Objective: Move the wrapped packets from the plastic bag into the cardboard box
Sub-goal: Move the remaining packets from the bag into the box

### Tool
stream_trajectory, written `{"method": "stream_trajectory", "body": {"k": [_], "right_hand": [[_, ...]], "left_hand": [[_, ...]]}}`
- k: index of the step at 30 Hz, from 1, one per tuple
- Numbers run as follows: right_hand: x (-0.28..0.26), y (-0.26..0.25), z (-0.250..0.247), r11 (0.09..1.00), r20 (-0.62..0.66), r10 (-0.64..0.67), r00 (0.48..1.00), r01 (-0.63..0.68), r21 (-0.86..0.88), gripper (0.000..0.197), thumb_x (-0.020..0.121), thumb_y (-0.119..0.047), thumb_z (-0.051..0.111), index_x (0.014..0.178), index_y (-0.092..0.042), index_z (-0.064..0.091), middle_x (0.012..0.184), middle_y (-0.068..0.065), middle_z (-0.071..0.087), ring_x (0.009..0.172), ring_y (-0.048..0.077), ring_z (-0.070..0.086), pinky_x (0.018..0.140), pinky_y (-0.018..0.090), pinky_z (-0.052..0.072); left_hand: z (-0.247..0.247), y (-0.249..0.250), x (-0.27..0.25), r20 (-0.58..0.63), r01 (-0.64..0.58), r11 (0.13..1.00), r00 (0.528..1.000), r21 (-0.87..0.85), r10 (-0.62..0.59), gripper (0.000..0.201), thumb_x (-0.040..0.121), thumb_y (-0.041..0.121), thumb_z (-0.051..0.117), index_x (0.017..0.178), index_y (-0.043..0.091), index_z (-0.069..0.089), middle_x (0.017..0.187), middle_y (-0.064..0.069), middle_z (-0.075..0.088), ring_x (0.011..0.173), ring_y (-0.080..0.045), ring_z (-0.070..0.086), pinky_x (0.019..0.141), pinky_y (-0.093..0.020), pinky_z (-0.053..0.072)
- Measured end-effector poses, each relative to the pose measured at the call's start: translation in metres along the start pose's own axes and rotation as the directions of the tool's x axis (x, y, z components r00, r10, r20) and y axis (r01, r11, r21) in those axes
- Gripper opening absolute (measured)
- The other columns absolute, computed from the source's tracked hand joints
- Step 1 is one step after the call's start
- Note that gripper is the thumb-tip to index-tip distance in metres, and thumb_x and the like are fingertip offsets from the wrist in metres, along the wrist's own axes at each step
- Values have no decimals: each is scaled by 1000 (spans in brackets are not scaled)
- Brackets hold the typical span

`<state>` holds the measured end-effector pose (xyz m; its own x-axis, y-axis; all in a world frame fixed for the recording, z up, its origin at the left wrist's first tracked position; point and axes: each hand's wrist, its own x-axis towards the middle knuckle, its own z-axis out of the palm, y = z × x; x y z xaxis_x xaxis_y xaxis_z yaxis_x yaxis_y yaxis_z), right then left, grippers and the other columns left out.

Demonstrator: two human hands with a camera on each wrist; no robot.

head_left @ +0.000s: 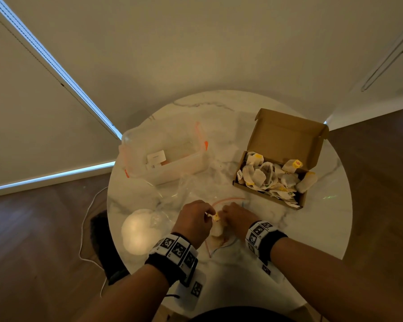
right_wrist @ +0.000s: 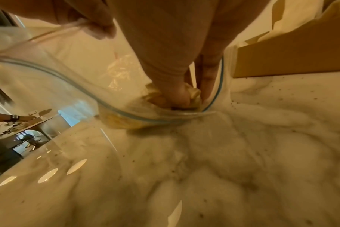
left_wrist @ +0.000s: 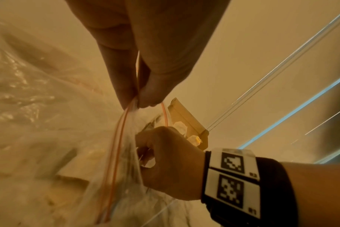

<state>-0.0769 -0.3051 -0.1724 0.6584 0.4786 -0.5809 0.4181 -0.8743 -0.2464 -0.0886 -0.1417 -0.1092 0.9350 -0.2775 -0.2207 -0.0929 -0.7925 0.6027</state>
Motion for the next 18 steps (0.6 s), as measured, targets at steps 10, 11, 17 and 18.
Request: {"method": "stream_trajectory", "body": {"k": [10, 11, 17, 18], "right_hand": [[-74, -2, -45, 824, -552, 196, 811, 169, 541, 22, 85, -5, 64, 102, -15, 75, 98, 2, 73, 92, 15, 65, 85, 23, 48], [-83, 1, -55, 790, -566, 225, 793, 191, 582, 20, 84, -8, 66, 95, -21, 76, 90, -4, 74, 83, 9, 65, 77, 19, 48], [-111, 10, -92, 575, -466, 271, 842, 247, 780, 18, 87, -2, 62, 89, -15, 75, 78, -3, 71, 59, 5, 63, 60, 23, 53], [-114, 8, -95, 560, -467, 273, 841, 255, 788, 17, 87, -1, 62, 88, -12, 75, 79, 3, 71, 59, 7, 64, 60, 24, 54]], "left_hand": [[-9, -16, 9, -55, 64, 998, 997, 24, -63, 18, 87, 8, 63, 97, 18, 73, 100, 3, 68, 85, -12, 61, 81, -21, 50], [-9, -17, 9, -45, 73, 997, 996, 17, -72, 17, 87, 8, 63, 97, 19, 72, 101, 3, 67, 84, -11, 61, 79, -19, 49], [-21, -12, 7, 34, -55, 998, 998, 5, 55, 16, 86, 20, 68, 101, 23, 70, 105, 6, 62, 88, -7, 59, 81, -21, 52], [-25, -10, 7, 14, -96, 995, 995, -33, 96, 17, 85, 20, 69, 101, 25, 69, 107, 7, 61, 91, -5, 59, 82, -20, 52]]}}
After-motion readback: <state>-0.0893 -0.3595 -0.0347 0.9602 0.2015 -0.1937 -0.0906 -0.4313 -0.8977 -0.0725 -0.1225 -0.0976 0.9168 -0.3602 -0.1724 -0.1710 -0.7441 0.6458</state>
